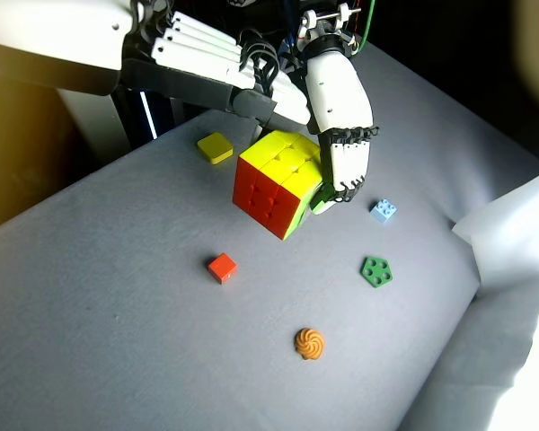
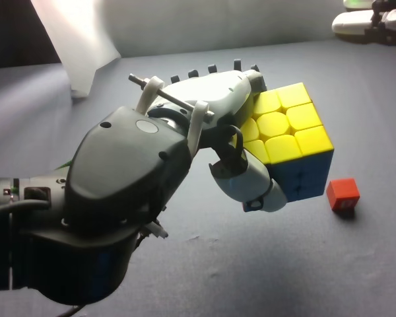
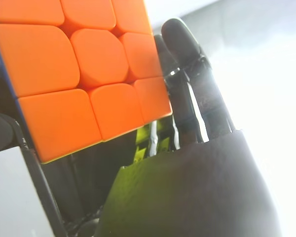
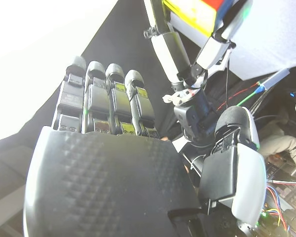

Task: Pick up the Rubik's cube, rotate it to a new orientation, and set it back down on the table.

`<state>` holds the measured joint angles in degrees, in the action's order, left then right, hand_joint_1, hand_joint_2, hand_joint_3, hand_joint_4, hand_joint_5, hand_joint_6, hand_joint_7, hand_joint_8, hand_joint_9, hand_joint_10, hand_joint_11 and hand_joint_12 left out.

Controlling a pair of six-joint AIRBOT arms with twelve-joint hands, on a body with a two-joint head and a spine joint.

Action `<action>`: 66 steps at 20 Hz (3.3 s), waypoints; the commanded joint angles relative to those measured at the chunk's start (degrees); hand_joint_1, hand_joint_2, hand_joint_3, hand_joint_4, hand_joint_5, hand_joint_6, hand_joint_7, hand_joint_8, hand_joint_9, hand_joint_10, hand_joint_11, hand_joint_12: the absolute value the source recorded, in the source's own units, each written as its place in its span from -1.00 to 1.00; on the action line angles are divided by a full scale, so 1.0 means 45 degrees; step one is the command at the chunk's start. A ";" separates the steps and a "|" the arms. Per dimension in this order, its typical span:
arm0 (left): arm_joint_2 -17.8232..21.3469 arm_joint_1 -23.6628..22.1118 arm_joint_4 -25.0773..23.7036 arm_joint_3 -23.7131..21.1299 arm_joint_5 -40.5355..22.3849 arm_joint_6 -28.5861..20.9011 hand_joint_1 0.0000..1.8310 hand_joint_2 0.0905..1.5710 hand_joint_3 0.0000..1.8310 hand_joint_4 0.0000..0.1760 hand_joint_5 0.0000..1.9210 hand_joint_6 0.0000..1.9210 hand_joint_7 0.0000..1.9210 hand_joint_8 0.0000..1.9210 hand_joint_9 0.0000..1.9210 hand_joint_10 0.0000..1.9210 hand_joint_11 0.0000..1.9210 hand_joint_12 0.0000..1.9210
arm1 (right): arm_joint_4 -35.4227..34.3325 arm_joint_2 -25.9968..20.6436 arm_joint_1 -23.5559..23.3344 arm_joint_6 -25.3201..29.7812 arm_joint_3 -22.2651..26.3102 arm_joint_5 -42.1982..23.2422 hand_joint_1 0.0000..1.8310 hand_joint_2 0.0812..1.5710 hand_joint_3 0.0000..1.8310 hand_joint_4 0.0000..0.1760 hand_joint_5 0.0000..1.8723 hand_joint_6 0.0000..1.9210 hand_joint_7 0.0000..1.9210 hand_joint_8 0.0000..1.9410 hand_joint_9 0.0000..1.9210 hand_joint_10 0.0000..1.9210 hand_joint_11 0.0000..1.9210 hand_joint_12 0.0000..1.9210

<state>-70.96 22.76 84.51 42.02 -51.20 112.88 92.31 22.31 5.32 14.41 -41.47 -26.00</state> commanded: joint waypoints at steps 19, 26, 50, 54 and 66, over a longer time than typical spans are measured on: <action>0.0049 -0.0637 -0.0975 -0.0162 -0.0229 -0.0032 0.29 0.54 -1.00 -1.00 -0.08 0.17 -0.33 0.57 -0.36 0.12 -0.48 0.40 | -0.0620 0.0130 0.1170 0.0311 0.0027 -0.0553 -0.24 0.76 -0.99 -1.00 -0.79 -1.00 -0.24 0.93 -0.13 1.00 -0.15 1.00; 0.0050 -0.0727 -0.0976 -0.0071 -0.0237 -0.0028 0.45 0.55 -1.00 -1.00 -0.12 0.15 -0.34 0.52 -0.32 0.63 -0.40 0.45 | -0.0497 0.0192 0.1641 0.0305 0.0026 -0.0635 0.37 0.56 -1.00 -1.00 -0.59 -0.96 -0.25 0.89 -0.11 1.00 -0.08 1.00; 0.0050 -0.0889 -0.0976 0.0069 -0.0239 0.0015 0.45 0.54 -1.00 -1.00 -0.09 0.10 -0.34 0.51 -0.31 0.62 -0.36 0.46 | -0.0147 0.0485 0.2048 0.0271 -0.0320 -0.0274 0.25 0.64 -1.00 -1.00 -0.82 -1.00 -0.12 0.92 -0.01 1.00 -0.04 1.00; 0.0050 -0.0945 -0.0908 0.0079 -0.0239 0.0098 0.45 0.56 -1.00 -1.00 -0.13 0.17 -0.39 0.56 -0.32 0.65 -0.38 0.45 | -0.0147 0.0652 0.2112 0.0279 -0.0428 -0.0244 0.26 0.59 -1.00 -1.00 -0.74 -0.99 -0.17 0.95 -0.06 1.00 -0.10 1.00; 0.0052 -0.1047 -0.0830 0.0135 -0.0241 0.0175 0.45 0.54 -1.00 -1.00 -0.11 0.13 -0.34 0.52 -0.33 0.64 -0.40 0.44 | -0.0147 0.0782 0.2474 0.0448 -0.0431 -0.0404 0.26 0.59 -1.00 -1.00 -0.75 -0.99 -0.14 0.95 -0.05 1.00 -0.09 1.00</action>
<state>-70.96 19.44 86.17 42.44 -51.00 114.61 93.69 25.82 16.69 16.40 -43.42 -27.11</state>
